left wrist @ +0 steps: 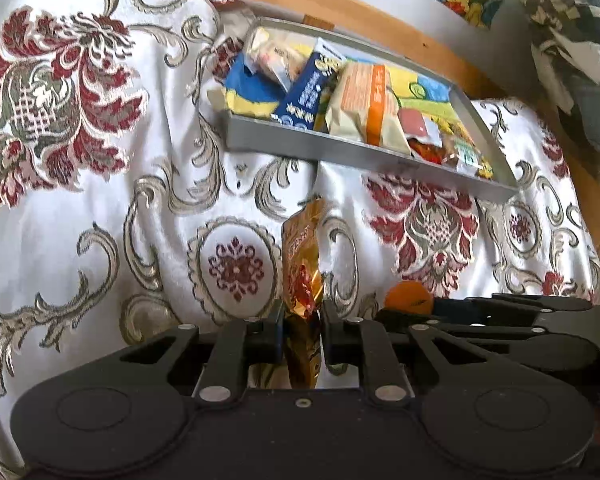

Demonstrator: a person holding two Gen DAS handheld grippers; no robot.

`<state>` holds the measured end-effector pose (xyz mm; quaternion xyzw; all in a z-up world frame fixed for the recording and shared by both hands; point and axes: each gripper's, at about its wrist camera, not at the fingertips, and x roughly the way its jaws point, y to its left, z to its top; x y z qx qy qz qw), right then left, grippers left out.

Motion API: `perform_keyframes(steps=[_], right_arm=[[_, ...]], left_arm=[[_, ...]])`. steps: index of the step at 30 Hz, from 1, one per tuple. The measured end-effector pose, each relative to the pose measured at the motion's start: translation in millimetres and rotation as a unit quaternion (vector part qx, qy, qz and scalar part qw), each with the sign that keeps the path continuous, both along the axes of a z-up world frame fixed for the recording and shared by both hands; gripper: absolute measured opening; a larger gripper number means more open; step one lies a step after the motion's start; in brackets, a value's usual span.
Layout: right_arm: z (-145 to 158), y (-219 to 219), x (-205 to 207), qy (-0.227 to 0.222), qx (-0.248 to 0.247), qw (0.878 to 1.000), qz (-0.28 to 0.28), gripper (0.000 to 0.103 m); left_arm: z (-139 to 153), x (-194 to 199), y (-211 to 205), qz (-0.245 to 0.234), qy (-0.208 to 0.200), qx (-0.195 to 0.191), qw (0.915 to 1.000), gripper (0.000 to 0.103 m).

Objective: Organize snacks
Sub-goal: 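Lift gold packet with left tool while right tool grasps mandarin orange, then carry gold packet with left tool while right tool carries orange into tray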

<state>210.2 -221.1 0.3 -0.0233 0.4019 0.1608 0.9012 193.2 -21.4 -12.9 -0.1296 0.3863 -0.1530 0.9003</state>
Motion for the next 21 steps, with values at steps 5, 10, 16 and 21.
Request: perform_keyframes(steps=[5, 10, 16, 21], right_arm=[[15, -2, 2, -0.044, 0.010, 0.999, 0.000, 0.039], [26, 0, 3, -0.083, 0.013, 0.996, 0.008, 0.038], [40, 4, 5, -0.144, 0.004, 0.989, 0.020, 0.039], [54, 2, 14, -0.214, -0.008, 0.977, 0.010, 0.039]], left_arm=[[11, 7, -1, 0.002, -0.017, -0.013, 0.9998, 0.018], [18, 14, 2, 0.006, -0.031, -0.033, 0.9990, 0.018], [27, 21, 8, 0.032, -0.057, -0.048, 0.9967, 0.018], [45, 44, 10, 0.058, -0.108, -0.044, 0.9915, 0.018]])
